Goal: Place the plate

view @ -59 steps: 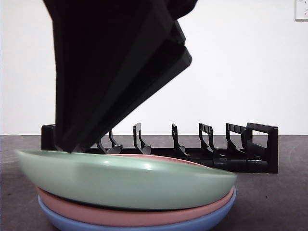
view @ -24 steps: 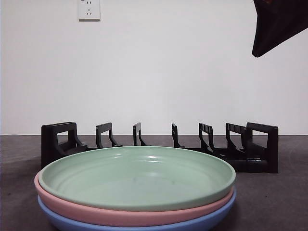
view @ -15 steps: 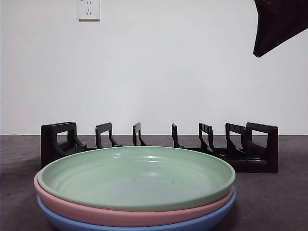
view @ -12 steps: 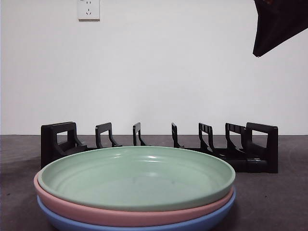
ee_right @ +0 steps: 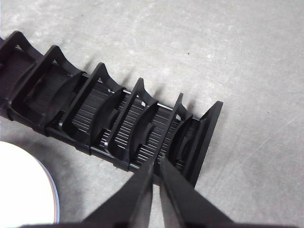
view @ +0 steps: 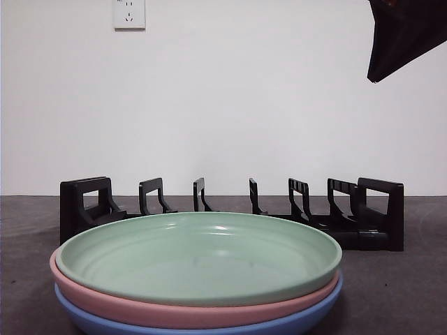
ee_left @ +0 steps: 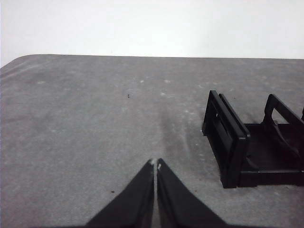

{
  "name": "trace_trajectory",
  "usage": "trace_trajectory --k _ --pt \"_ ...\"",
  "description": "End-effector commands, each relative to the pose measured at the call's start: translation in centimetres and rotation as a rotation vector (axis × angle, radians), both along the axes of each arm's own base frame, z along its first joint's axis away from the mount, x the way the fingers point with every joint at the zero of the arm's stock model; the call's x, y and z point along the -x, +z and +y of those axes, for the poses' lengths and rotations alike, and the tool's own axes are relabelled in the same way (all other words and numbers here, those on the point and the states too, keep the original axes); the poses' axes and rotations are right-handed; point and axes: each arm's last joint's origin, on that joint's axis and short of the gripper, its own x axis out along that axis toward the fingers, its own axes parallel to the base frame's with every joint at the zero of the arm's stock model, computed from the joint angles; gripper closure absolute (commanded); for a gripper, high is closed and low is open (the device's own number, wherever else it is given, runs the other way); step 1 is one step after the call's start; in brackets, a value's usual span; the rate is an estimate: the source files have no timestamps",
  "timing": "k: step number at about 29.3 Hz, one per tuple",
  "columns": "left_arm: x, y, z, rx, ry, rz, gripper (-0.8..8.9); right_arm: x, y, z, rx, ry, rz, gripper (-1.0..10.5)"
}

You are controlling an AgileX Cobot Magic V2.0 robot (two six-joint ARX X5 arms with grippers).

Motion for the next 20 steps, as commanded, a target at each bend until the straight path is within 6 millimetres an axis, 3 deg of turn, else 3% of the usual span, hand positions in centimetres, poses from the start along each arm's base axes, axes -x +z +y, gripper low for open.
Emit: trace_trajectory --k 1,20 --pt "0.00 -0.85 0.12 0.013 -0.002 -0.015 8.06 -0.21 0.51 0.27 -0.005 0.009 -0.021 9.2" --pt "-0.02 -1.01 0.14 0.016 0.002 0.003 8.06 0.22 0.95 0.13 0.009 0.024 -0.050 9.2"
